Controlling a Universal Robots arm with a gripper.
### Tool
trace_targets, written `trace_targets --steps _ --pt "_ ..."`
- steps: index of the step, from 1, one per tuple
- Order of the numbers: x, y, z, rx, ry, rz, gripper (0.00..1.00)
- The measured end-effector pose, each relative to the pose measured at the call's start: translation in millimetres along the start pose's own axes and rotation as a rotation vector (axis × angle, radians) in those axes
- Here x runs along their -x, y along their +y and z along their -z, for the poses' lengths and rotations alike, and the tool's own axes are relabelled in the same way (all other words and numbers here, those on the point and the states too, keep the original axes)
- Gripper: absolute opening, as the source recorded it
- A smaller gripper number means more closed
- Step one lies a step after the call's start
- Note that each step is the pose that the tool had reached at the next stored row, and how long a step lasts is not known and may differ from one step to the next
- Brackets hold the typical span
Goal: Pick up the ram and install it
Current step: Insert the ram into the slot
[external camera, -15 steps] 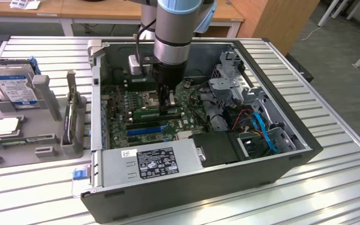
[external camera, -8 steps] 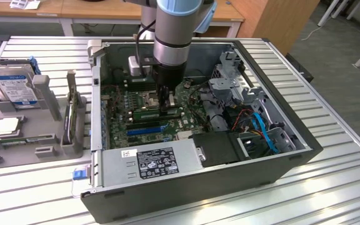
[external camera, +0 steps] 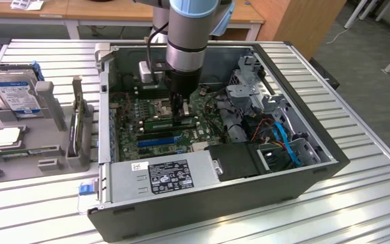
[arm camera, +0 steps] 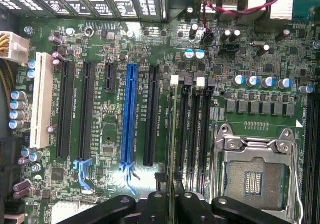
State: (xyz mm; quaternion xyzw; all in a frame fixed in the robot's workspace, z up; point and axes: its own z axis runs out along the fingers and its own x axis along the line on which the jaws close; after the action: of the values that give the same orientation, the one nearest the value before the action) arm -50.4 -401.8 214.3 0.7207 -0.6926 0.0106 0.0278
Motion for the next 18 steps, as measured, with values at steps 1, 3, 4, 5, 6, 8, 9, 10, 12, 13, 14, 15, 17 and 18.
trace_targets --steps 1,3,4,5,6,8,9,10,12,13,14,15,17,18 --pt "0.0 0.0 0.0 -0.0004 0.0002 0.000 0.15" --pt "0.0 -0.1 0.0 -0.0006 0.0001 0.000 0.22" --pt "0.0 -0.1 0.0 -0.0006 0.0001 0.000 0.22" --pt "0.0 -0.2 0.0 -0.0006 0.0001 0.000 0.22" --pt "0.0 -0.1 0.4 -0.0007 0.0001 0.000 0.22" --pt "-0.4 0.0 8.0 -0.0006 0.0008 0.000 0.22" --pt "-0.6 0.1 12.5 -0.0003 0.0014 0.000 0.22" --pt "-0.9 0.2 17.0 -0.0001 0.0018 0.000 0.22" --pt "-1.4 0.5 26.4 0.0001 0.0025 0.000 0.22" --pt "-1.6 0.6 30.7 0.0001 0.0026 0.000 0.22" --pt "-1.8 0.7 35.2 0.0001 0.0027 0.000 0.22" --pt "-2.1 0.9 39.7 0.0001 0.0028 0.000 0.22" --pt "-2.6 1.1 49.1 0.0001 0.0028 0.000 0.22" --pt "-2.8 1.2 53.6 0.0001 0.0029 0.000 0.22"
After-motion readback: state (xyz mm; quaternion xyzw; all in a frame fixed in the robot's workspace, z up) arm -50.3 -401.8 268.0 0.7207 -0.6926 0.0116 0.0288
